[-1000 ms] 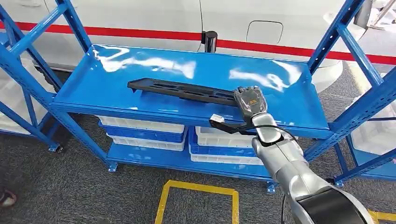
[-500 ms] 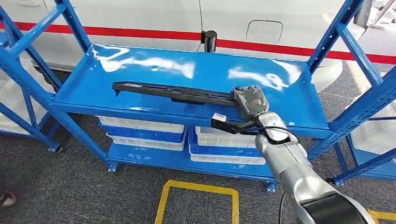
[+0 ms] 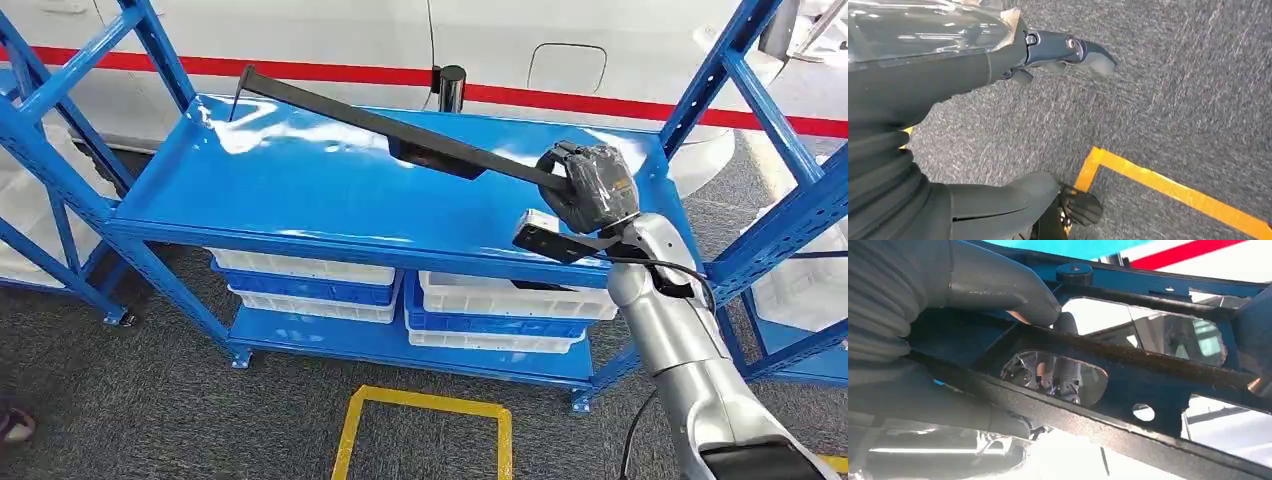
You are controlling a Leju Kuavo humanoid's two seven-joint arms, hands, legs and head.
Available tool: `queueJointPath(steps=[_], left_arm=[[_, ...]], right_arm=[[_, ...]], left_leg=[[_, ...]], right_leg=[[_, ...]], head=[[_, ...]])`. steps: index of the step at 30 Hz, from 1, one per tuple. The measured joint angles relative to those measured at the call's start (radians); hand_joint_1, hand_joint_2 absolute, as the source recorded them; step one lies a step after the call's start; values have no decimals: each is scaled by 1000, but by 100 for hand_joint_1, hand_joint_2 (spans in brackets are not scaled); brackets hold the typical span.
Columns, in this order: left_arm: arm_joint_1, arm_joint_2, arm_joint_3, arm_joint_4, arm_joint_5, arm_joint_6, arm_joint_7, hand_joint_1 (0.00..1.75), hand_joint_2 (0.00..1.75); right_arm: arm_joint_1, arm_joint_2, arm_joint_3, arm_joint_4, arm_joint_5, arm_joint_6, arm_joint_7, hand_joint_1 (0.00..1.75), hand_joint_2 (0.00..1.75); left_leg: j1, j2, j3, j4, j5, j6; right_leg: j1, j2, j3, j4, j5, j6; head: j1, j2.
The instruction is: Take the parts from the cabinet and place them on the table.
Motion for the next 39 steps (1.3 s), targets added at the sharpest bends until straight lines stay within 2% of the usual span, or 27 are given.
queueJointPath(steps=[2,3,4,5,7,8,9,10,11,13,14,15,17,19,20,22,24,26,28,29,32,33,34,35,37,38,39], left_arm=[[-14,-2,0,0,1,1,26,0,175],[-22,-4,0,0,1,2,34,0,175],[-29,-7,-1,0,2,3,42,0,175],[-36,-7,0,0,3,4,49,0,175],[-45,-10,-1,0,4,3,57,0,175],[-46,-10,-1,0,6,3,59,0,175],[-46,-10,0,0,8,3,63,0,175],[-46,-10,0,0,10,3,68,0,175],[-46,-13,0,0,10,3,71,0,175],[-48,-16,-1,0,8,3,73,0,175],[-50,-16,-1,0,8,4,73,0,175],[-51,-16,-1,0,7,5,74,0,175],[-51,-18,-1,0,8,7,77,0,175],[-51,-18,0,0,10,8,83,0,175],[-51,-19,-1,0,11,10,85,0,175],[-51,-23,0,0,14,10,88,0,175],[-50,-24,0,0,16,11,90,0,175],[-50,-24,0,0,14,16,90,0,175],[-52,-25,0,0,13,15,84,0,175],[-54,-25,0,0,13,13,81,0,175],[-54,-28,0,0,18,10,72,0,175],[-54,-28,0,0,19,10,68,0,175],[-54,-30,0,0,19,9,66,0,175],[-56,-32,0,0,21,8,64,0,175],[-57,-32,0,0,22,4,60,0,175],[-56,-32,0,0,24,3,57,0,175],[-56,-32,0,0,24,2,54,0,175]], right_arm=[[0,0,-2,-17,6,-2,9,169,175],[0,0,-4,-24,8,-3,12,169,175],[0,-3,-8,-30,9,-4,16,169,175],[-1,-3,-8,-34,10,-5,19,169,175],[2,-3,-8,-37,11,-6,21,169,175],[5,-4,-9,-37,13,-6,23,169,175],[10,-5,-8,-37,14,-6,22,169,175],[14,-6,-9,-37,15,-6,22,169,175],[14,-6,-8,-37,16,-6,22,169,175],[13,-6,-10,-42,17,-6,22,169,175],[13,-5,-10,-43,16,-7,22,169,175],[14,-5,-10,-46,17,-7,22,169,175],[14,-6,-11,-47,19,-8,26,169,175],[12,-6,-11,-48,21,-8,26,169,175],[11,-5,-11,-48,22,-8,26,169,175],[11,-5,-11,-48,27,-10,32,169,175],[12,-5,-11,-48,33,-10,40,169,175],[13,-6,-11,-48,34,-10,43,169,175],[12,-6,-11,-48,33,-10,44,169,175],[11,-7,-11,-48,33,-10,45,169,175],[8,-10,-11,-48,33,-10,46,169,175],[8,-10,-11,-48,33,-10,46,169,175],[7,-14,-12,-48,33,-10,46,169,175],[8,-18,-13,-48,32,-10,47,169,175],[8,-21,-13,-48,32,-11,50,169,175],[12,-22,-13,-47,32,-12,52,169,175],[15,-25,-13,-47,32,-12,53,169,175]], left_leg=[[-4,0,1,0,2,7],[-1,1,6,-11,12,17],[4,4,14,-22,18,22],[5,4,15,-23,20,26],[5,4,13,-23,21,27],[4,4,11,-22,21,27],[4,3,11,-22,21,27],[5,2,11,-21,20,26],[7,2,10,-19,20,24],[12,1,7,-7,15,12],[9,-1,0,-4,13,2],[6,-1,-2,0,15,-4],[8,-6,-8,9,17,-10],[16,-4,-17,20,3,-22],[16,2,-32,60,-39,-28],[17,2,-94,211,-132,-37],[17,3,-137,326,-174,-39],[17,3,-92,267,-129,-33],[15,3,24,88,-62,-17],[12,3,62,20,-73,-8],[-1,6,57,16,-62,-2],[-2,6,56,10,-54,6],[9,8,59,-7,-38,14],[7,9,57,-14,-29,18],[7,10,42,-14,-17,25],[7,10,33,-13,-11,25],[7,9,25,-12,-6,24]], right_leg=[[-3,0,3,-2,3,9],[2,0,4,0,2,14],[-5,-1,-7,19,-16,10],[-2,0,-28,69,-46,1],[-2,1,-108,243,-120,-9],[0,1,-141,317,-142,-6],[0,1,-151,342,-143,1],[-2,0,-137,316,-126,10],[-5,0,-98,244,-94,22],[-15,-2,10,45,-32,40],[-2,8,31,42,-41,24],[5,13,18,44,-29,16],[1,12,10,45,-38,3],[-9,11,6,40,-29,-20],[-8,10,2,40,-25,-31],[-4,7,-10,41,-17,-43],[1,5,-24,42,-10,-49],[5,5,-34,42,-2,-49],[8,5,-36,42,4,-46],[9,4,-37,42,7,-42],[10,0,-41,40,19,-23],[11,0,-41,32,27,-13],[20,0,-46,38,24,-9],[15,0,-63,63,1,-13],[14,0,-118,199,-77,-27],[13,0,-156,295,-117,-27],[13,0,-172,346,-135,-22]], head=[[0,0],[0,0],[1,0],[1,0],[3,0],[3,0],[3,0],[3,0],[4,0],[5,0],[6,0],[5,0],[0,0],[0,0],[-2,0],[-2,0],[-2,0],[-2,0],[-2,0],[-2,0],[-5,0],[-4,0],[-5,0],[-3,0],[3,0],[2,0],[4,0]])
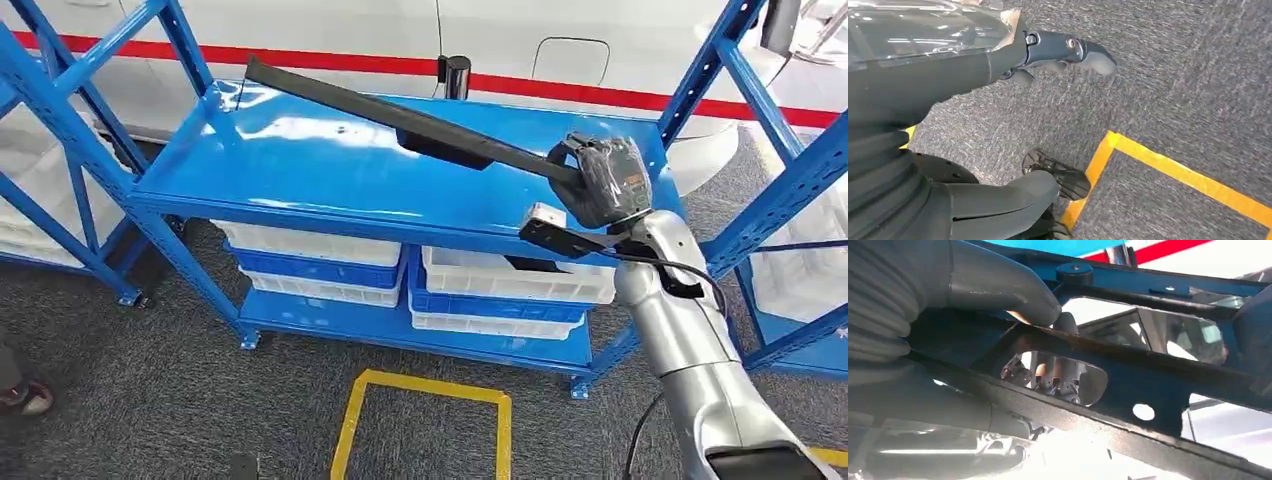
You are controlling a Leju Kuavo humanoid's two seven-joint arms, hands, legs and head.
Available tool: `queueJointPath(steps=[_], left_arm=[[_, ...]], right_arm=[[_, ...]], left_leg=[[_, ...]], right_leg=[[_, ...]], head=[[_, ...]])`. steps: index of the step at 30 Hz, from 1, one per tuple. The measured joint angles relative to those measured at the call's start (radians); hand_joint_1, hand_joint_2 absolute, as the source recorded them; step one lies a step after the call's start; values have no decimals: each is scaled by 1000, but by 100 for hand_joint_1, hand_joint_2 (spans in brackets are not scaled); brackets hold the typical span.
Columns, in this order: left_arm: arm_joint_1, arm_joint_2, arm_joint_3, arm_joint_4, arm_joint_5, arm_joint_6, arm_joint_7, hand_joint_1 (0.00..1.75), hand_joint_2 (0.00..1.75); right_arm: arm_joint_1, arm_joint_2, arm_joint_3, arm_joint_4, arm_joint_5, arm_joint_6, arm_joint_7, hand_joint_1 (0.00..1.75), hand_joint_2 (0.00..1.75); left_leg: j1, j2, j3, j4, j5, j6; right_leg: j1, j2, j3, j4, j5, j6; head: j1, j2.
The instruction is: Take the parts from the cabinet and place them on the table.
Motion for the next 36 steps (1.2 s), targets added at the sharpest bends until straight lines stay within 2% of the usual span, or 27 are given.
queueJointPath(steps=[1,2,4,5,6,7,9,10,11,12,14,15,16,18,20,21,24,25,26,27,29,30,31,32,33,35,36], left_arm=[[0,0,0,0,0,-2,-2,0,175],[0,0,0,0,1,-2,-5,0,175],[0,0,0,0,5,-3,-11,0,175],[-1,0,0,0,6,-3,-12,0,175],[-4,0,0,-2,6,-3,-14,0,175],[-4,0,0,-2,6,-3,-15,0,175],[-2,0,0,-2,7,-3,-15,0,175],[-2,1,0,-2,7,-3,-15,0,175],[-2,1,0,-2,7,-3,-15,0,175],[-3,1,0,-2,7,-3,-15,0,175],[-3,1,0,-2,8,-3,-15,0,175],[-2,2,0,-2,8,-3,-15,0,175],[-1,2,0,-2,8,-3,-15,0,175],[-2,2,0,-3,8,-5,-19,0,175],[-6,2,0,-5,8,-5,-22,0,175],[-9,5,0,-7,8,-5,-22,0,175],[-11,9,0,-8,8,0,-12,0,175],[-10,10,0,-8,8,2,-10,0,175],[-12,11,0,-8,8,8,-11,0,175],[-11,11,0,-8,8,18,-17,0,175],[-5,13,1,-8,19,27,-38,0,175],[2,13,3,-8,29,27,-47,0,175],[8,17,7,-8,36,27,-52,0,175],[14,18,12,-8,45,26,-53,0,175],[18,20,16,-8,53,26,-53,0,175],[22,26,28,-8,67,27,-53,0,175],[23,29,33,-8,73,27,-53,0,175]], right_arm=[[3,-2,0,0,0,-1,1,169,175],[5,-3,0,0,0,-1,2,169,175],[4,-3,0,0,1,-3,2,169,175],[4,-4,0,0,0,-5,2,169,175],[4,-3,0,0,1,-5,2,169,175],[4,-5,0,0,0,-6,2,169,175],[7,-6,0,0,1,-6,3,169,175],[7,-6,0,0,1,-6,3,169,175],[5,-5,0,0,1,-6,3,169,175],[5,-4,0,-1,1,-6,3,169,175],[6,-4,0,0,1,-6,3,169,175],[7,-4,0,0,1,-6,3,169,175],[8,-4,0,0,1,-6,3,169,175],[8,-4,0,0,1,-6,3,169,175],[8,-4,0,-1,2,-6,3,169,175],[8,-5,-1,-1,2,-7,5,169,175],[10,-6,-1,-2,2,-7,5,169,175],[10,-7,-1,-3,2,-7,5,169,175],[12,-8,-1,-4,2,-7,5,169,175],[13,-10,-2,-6,1,-8,5,169,175],[20,-9,-2,-10,0,-13,3,169,175],[31,-7,-1,-14,0,-15,2,169,175],[40,-3,0,-16,2,-16,2,169,175],[45,7,1,-16,8,-17,2,169,175],[47,19,4,-17,17,-18,2,169,175],[43,50,9,-16,37,-18,5,169,175],[37,68,12,-16,46,-18,10,169,175]], left_leg=[[0,0,-6,0,5,-2],[0,-1,-10,1,8,-4],[2,-1,-14,8,11,-10],[1,0,-19,13,11,-14],[-6,-2,-28,18,13,-21],[-6,-3,-31,19,16,-25],[-4,-4,-37,18,25,-35],[-2,-4,-42,22,22,-38],[1,-3,-49,42,-3,-45],[2,-3,-71,96,-48,-52],[4,-2,-142,269,-140,-62],[6,-2,-165,330,-162,-63],[6,-2,-165,343,-161,-62],[6,-2,-96,238,-106,-54],[4,-4,23,53,-45,-36],[-3,-2,34,26,-58,-32],[-12,-3,25,28,-42,-19],[-10,-2,23,15,-28,-11],[-2,5,21,3,-13,-8],[-3,3,12,-1,-3,1],[-4,3,-9,-1,12,6],[-5,3,-21,0,20,7],[-5,3,-31,0,27,6],[-5,3,-40,1,35,4],[-5,4,-49,2,41,0],[-3,4,-64,8,53,-9],[-5,4,-72,14,56,-15]], right_leg=[[-1,0,7,3,2,8],[-3,0,36,-34,14,17],[-12,-1,170,-250,78,40],[-14,0,202,-316,69,36],[0,5,209,-315,78,27],[-1,6,199,-311,82,16],[-3,6,193,-307,87,7],[-11,5,191,-310,95,-5],[-12,4,188,-311,99,-11],[-13,4,184,-311,103,-18],[-11,2,170,-310,110,-27],[-9,2,163,-309,116,-28],[-8,2,158,-309,119,-27],[-7,2,150,-307,129,-25],[-5,2,148,-307,134,-17],[1,2,144,-306,137,-12],[-4,-1,142,-312,152,9],[2,0,140,-316,159,20],[0,-2,124,-302,144,18],[4,-1,106,-263,103,9],[1,-1,53,-109,16,-3],[1,-1,28,-28,-19,-2],[1,-1,23,12,-32,3],[0,-1,40,4,-26,12],[0,-1,81,-47,-4,23],[-7,-1,208,-238,47,39],[-12,0,247,-317,28,34]], head=[[0,0],[1,0],[1,0],[1,0],[0,0],[1,0],[0,0],[0,0],[-2,0],[-3,0],[-5,0],[-5,0],[-5,0],[-5,0],[-5,0],[-3,0],[-3,0],[-6,0],[-4,0],[-2,0],[2,0],[2,0],[5,0],[4,0],[5,0],[5,0],[5,0]])
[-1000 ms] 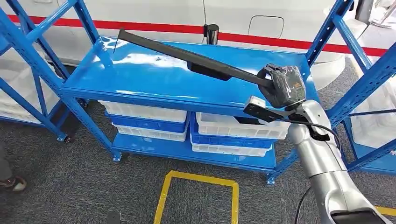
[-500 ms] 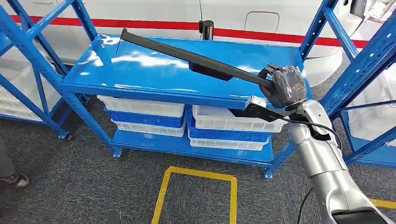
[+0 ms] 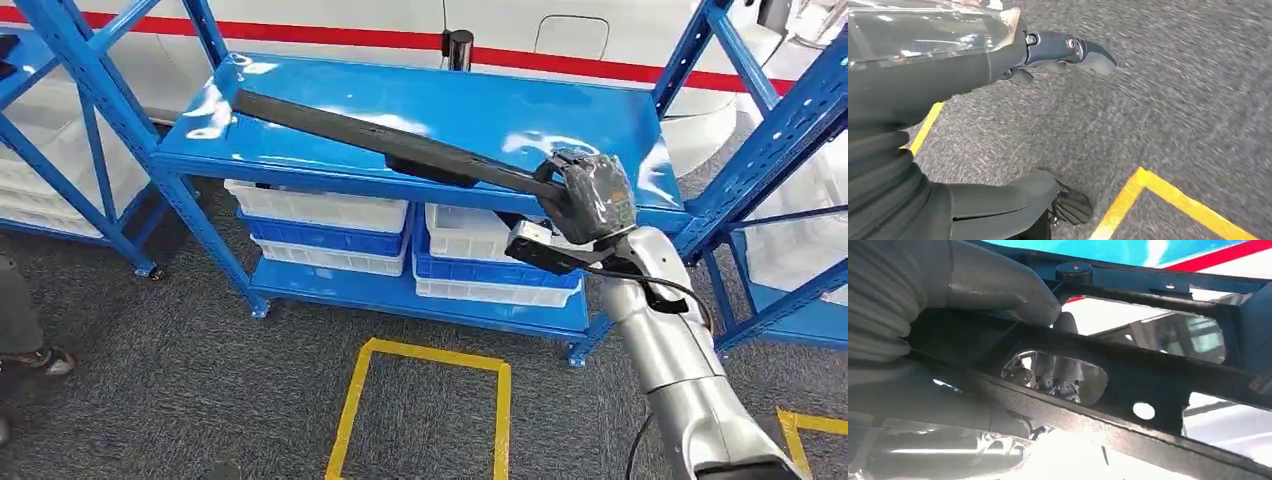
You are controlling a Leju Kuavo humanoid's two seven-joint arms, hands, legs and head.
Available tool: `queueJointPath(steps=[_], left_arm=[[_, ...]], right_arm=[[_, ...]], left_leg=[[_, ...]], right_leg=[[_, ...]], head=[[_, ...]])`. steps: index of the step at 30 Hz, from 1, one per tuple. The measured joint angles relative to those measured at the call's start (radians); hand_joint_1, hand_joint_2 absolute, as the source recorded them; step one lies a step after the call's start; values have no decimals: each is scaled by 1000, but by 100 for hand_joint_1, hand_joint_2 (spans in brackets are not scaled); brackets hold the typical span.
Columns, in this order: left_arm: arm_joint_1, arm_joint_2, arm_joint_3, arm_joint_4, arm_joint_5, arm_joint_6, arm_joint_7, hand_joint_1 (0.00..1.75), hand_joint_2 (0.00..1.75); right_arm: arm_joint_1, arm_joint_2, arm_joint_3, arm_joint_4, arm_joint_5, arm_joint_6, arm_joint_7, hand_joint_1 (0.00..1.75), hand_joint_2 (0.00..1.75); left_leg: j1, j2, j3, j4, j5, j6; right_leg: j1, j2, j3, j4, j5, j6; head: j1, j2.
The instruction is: Take the parts from the cabinet and place them on the table.
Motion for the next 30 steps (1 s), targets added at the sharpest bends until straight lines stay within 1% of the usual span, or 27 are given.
queueJointPath(steps=[1,3,4,5,7,8,9,10,11,12,13,14,15,16,17,19,20,21,22,23,24,25,26,27,28,29,30], left_arm=[[1,4,6,0,2,0,0,0,175],[4,7,16,0,10,3,4,0,175],[9,10,21,0,11,7,8,0,175],[14,14,24,0,11,11,13,0,175],[24,15,28,1,14,15,18,0,175],[30,15,34,1,19,16,19,0,175],[35,16,38,1,20,16,19,0,175],[39,16,41,1,21,16,19,0,175],[44,16,44,1,23,16,18,0,175],[47,16,46,1,27,16,16,0,175],[50,16,49,1,30,17,14,0,175],[52,16,51,1,31,19,11,0,175],[52,18,53,1,32,22,9,0,175],[52,20,54,1,33,23,7,0,175],[54,20,57,1,33,24,5,0,175],[57,21,64,1,36,23,2,0,175],[60,22,66,1,41,22,0,0,175],[64,21,68,1,42,19,-2,0,175],[67,21,69,1,43,18,-3,0,175],[69,22,70,1,46,17,-4,0,175],[72,22,71,1,47,17,-4,0,175],[75,22,72,1,47,17,-4,0,175],[79,22,74,1,47,17,-4,0,175],[82,21,76,1,47,19,-3,0,175],[84,21,77,1,47,23,-3,0,175],[85,19,79,1,47,24,-2,0,175],[86,19,79,1,49,26,-2,0,175]], right_arm=[[-7,21,6,2,9,0,7,169,175],[-25,51,18,6,18,2,15,169,175],[-34,64,23,8,21,3,17,169,175],[-43,78,27,11,25,6,19,169,175],[-59,100,36,13,29,13,22,169,175],[-63,109,41,13,31,13,25,169,175],[-66,114,44,14,30,15,26,169,175],[-66,119,47,16,31,15,26,169,175],[-65,122,48,18,32,15,26,169,175],[-65,124,49,18,34,16,27,169,175],[-66,127,50,18,34,17,27,169,175],[-67,130,51,18,35,21,27,169,175],[-69,136,53,18,35,25,27,169,175],[-72,140,53,18,35,30,27,169,175],[-75,143,56,18,36,34,27,169,175],[-82,152,62,18,36,35,26,169,175],[-84,156,66,18,37,39,24,169,175],[-87,156,68,18,36,41,22,169,175],[-90,156,70,18,36,44,19,169,175],[-91,156,72,18,36,44,18,169,175],[-91,156,75,18,36,44,16,169,175],[-90,156,77,18,36,44,15,169,175],[-89,156,79,18,36,45,14,169,175],[-89,156,81,18,35,47,11,169,175],[-90,157,82,18,35,47,9,169,175],[-91,158,83,18,34,48,6,169,175],[-94,162,85,18,33,48,4,169,175]], left_leg=[[-3,2,-8,1,8,-7],[-5,-1,-11,4,20,-16],[-6,-2,-13,0,27,-23],[1,-6,-21,-1,24,-28],[5,-7,-57,74,-66,-41],[8,-7,-86,163,-130,-49],[10,-7,-111,244,-168,-54],[12,-7,-127,306,-188,-57],[14,-7,-121,325,-182,-58],[15,-7,-87,291,-158,-57],[15,-7,-31,217,-127,-53],[14,-7,35,126,-104,-47],[13,-9,100,42,-106,-39],[8,-8,122,3,-119,-34],[4,-8,111,14,-105,-27],[-1,-7,108,9,-105,-18],[2,-5,106,-4,-91,-7],[8,1,100,-12,-74,1],[8,0,92,-12,-68,9],[8,0,77,-12,-57,13],[7,0,63,-11,-47,15],[7,0,50,-11,-37,14],[7,0,36,-10,-27,13],[7,1,22,-9,-16,10],[7,1,12,-8,-8,7],[8,1,4,-8,-1,4],[7,0,-2,-4,5,-1]], right_leg=[[17,9,12,7,11,-14],[17,9,-5,9,13,-22],[15,8,-12,8,19,-31],[-4,5,-18,4,28,-46],[1,2,-34,4,47,-74],[3,1,-46,5,57,-77],[4,1,-56,6,64,-77],[6,0,-65,6,72,-77],[7,0,-76,7,79,-73],[7,0,-86,8,86,-70],[7,0,-94,8,93,-67],[8,0,-99,9,98,-65],[8,0,-101,9,104,-62],[16,0,-107,10,108,-56],[13,-2,-104,7,115,-48],[12,-2,-106,3,125,-38],[17,-1,-108,-1,132,-27],[16,-1,-125,22,105,-30],[18,-1,-140,54,71,-38],[16,-1,-168,137,13,-47],[15,-1,-197,226,-33,-49],[15,-1,-217,294,-60,-46],[14,-1,-219,335,-64,-36],[13,-1,-191,315,-44,-22],[11,-1,-146,256,-17,-10],[9,-1,-90,175,7,-3],[8,-2,-25,81,16,-3]], head=[[0,0],[-3,0],[-3,0],[-2,0],[-8,0],[-9,0],[-9,0],[-9,0],[-9,0],[-10,0],[-9,0],[-10,0],[-10,0],[-8,0],[-5,0],[-10,0],[-9,0],[-9,0],[-6,0],[-5,0],[-6,0],[-5,0],[-5,0],[-4,0],[-4,0],[-4,0],[-3,0]])
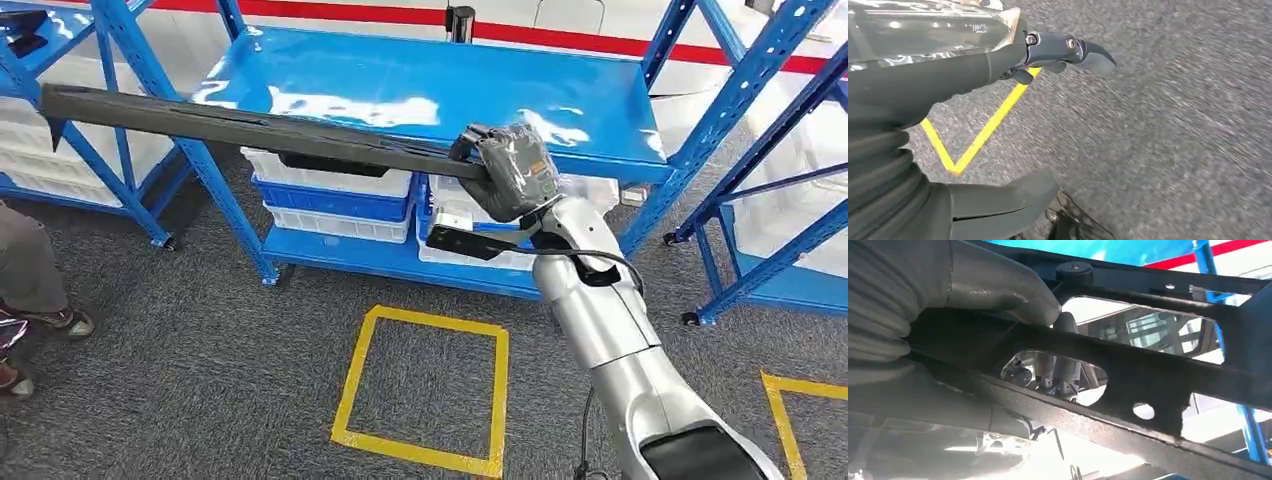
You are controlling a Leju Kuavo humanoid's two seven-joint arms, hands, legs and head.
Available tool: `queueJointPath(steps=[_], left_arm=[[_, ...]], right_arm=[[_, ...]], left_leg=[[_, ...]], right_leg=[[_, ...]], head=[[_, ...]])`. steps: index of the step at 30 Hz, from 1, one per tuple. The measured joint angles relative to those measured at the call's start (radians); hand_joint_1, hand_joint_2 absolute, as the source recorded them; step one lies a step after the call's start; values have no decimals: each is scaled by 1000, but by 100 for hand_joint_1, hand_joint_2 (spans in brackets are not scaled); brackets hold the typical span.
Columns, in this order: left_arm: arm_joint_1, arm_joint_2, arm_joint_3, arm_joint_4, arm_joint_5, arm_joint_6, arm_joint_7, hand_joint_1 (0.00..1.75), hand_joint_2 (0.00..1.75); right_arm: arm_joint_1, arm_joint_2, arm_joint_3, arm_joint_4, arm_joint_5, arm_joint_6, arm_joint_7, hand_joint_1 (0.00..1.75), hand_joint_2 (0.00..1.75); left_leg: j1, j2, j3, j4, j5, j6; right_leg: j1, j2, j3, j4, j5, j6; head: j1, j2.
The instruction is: Take the parts from the cabinet and place them on the table.
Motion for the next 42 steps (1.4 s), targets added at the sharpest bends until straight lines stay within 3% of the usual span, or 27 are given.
queueJointPath(steps=[1,4,6,7,8,10,11,12,13,14,15,16,17,20,21,22,23,25,26,27,28,30,31,33,34,35,42], left_arm=[[0,0,2,0,0,2,0,0,175],[2,-2,6,0,1,6,-2,0,175],[5,-2,9,0,1,7,-4,0,175],[6,-2,10,0,1,7,-7,0,175],[7,-2,10,0,1,3,-11,0,175],[7,-1,10,0,-2,-11,-16,0,175],[7,0,10,0,-5,-16,-16,0,175],[7,2,10,0,-8,-23,-16,0,175],[6,3,10,0,-10,-25,-16,0,175],[4,5,10,0,-11,-26,-18,0,175],[1,5,10,0,-14,-30,-23,0,175],[-4,6,10,0,-18,-38,-29,0,175],[-9,7,9,0,-21,-45,-35,0,175],[-21,8,3,0,-30,-42,-50,0,175],[-23,7,1,0,-32,-39,-52,0,175],[-26,5,-2,0,-36,-39,-56,0,175],[-30,5,-4,-1,-39,-37,-58,0,175],[-35,5,-9,-1,-41,-37,-61,0,175],[-36,5,-13,-1,-43,-37,-61,0,175],[-36,4,-16,-1,-47,-36,-61,0,175],[-37,2,-17,-1,-51,-36,-61,0,175],[-39,0,-21,-1,-54,-36,-61,0,175],[-41,0,-22,-1,-56,-35,-60,0,175],[-45,-1,-26,-1,-59,-33,-57,0,175],[-48,-2,-29,-1,-59,-32,-57,0,175],[-48,-2,-30,-1,-59,-30,-57,0,175],[-49,-4,-35,-1,-59,-27,-56,0,175]], right_arm=[[-6,4,3,0,-3,0,-3,169,175],[-7,6,7,2,-18,-5,-18,169,175],[-8,3,8,4,-24,-5,-24,169,175],[-7,2,8,3,-28,-5,-29,169,175],[-5,-2,8,2,-33,-5,-30,169,175],[13,-21,8,-7,-45,-6,-32,169,175],[27,-35,6,-11,-53,-7,-34,169,175],[46,-50,3,-15,-60,-9,-37,169,175],[60,-65,-1,-19,-63,-11,-39,169,175],[70,-77,-5,-23,-64,-14,-39,169,175],[79,-87,-10,-29,-67,-17,-39,169,175],[85,-97,-17,-37,-68,-23,-39,169,175],[88,-108,-23,-45,-69,-27,-39,169,175],[102,-128,-30,-59,-69,-35,-31,169,175],[109,-136,-36,-66,-68,-36,-30,169,175],[115,-148,-43,-70,-68,-38,-29,169,175],[119,-155,-46,-76,-68,-39,-28,169,175],[133,-165,-51,-81,-68,-42,-22,169,175],[141,-170,-54,-82,-68,-43,-20,169,175],[150,-177,-59,-84,-67,-44,-17,169,175],[156,-182,-64,-86,-66,-44,-15,169,175],[157,-188,-67,-93,-65,-44,-11,169,175],[156,-192,-70,-98,-65,-44,-10,169,175],[158,-192,-73,-106,-61,-44,-6,169,175],[159,-193,-75,-108,-60,-44,-4,169,175],[161,-196,-78,-108,-58,-44,-3,169,175],[176,-201,-91,-121,-42,-55,0,169,175]], left_leg=[[-7,0,-12,7,5,-7],[-2,0,-13,5,27,-23],[5,-3,-26,10,21,-34],[6,-4,-44,50,-39,-39],[8,-5,-61,101,-88,-44],[10,-5,-107,268,-183,-55],[11,-4,-113,314,-193,-59],[14,-4,-98,322,-179,-60],[18,-3,-62,282,-150,-60],[20,-3,-14,218,-124,-58],[22,-4,58,114,-101,-55],[22,-8,106,31,-121,-51],[14,-12,116,20,-116,-44],[3,-12,103,18,-112,-24],[9,-9,103,2,-97,-8],[5,-4,98,-3,-86,-2],[6,-4,88,-2,-77,10],[3,-4,71,-1,-65,13],[1,-3,63,-1,-59,14],[0,-3,55,-1,-53,13],[0,-4,48,1,-48,12],[0,-4,37,7,-41,5],[0,-3,34,13,-40,2],[-7,-1,28,16,-36,-7],[-8,-1,25,19,-39,-4],[-7,-2,23,15,-32,16],[-1,-2,22,1,-13,-10]], right_leg=[[5,1,59,-86,-20,-9],[12,5,31,-82,-11,-27],[-8,1,27,-87,7,-52],[-6,0,19,-87,18,-68],[-5,0,11,-87,27,-72],[-4,-1,-13,-85,46,-71],[-4,-1,-21,-85,53,-68],[-4,-2,-30,-84,59,-63],[-5,-2,-38,-82,64,-59],[-6,-2,-45,-80,70,-57],[-6,-1,-51,-76,75,-50],[-7,0,-57,-71,78,-45],[-1,0,-65,-70,85,-34],[-5,0,-69,-79,99,-14],[8,2,-75,-77,102,-5],[-3,1,-93,-52,81,-9],[-1,1,-121,12,37,-20],[-2,2,-182,162,-34,-30],[1,2,-198,215,-52,-28],[0,2,-191,222,-52,-21],[0,2,-161,183,-38,-13],[0,1,-47,0,15,3],[0,0,-4,-78,17,-1],[7,3,-11,-77,29,-23],[2,3,-6,-81,32,-25],[3,3,-7,-80,34,-29],[9,3,-18,-79,45,-46]], head=[[1,0],[-6,0],[-3,0],[-9,0],[-10,0],[-12,0],[-11,0],[-11,0],[-11,0],[-11,0],[-12,0],[-11,0],[-10,0],[-9,0],[-10,0],[-8,0],[0,0],[-1,0],[0,0],[-1,0],[-1,0],[1,0],[1,0],[-2,0],[-3,0],[-3,0],[-4,0]])
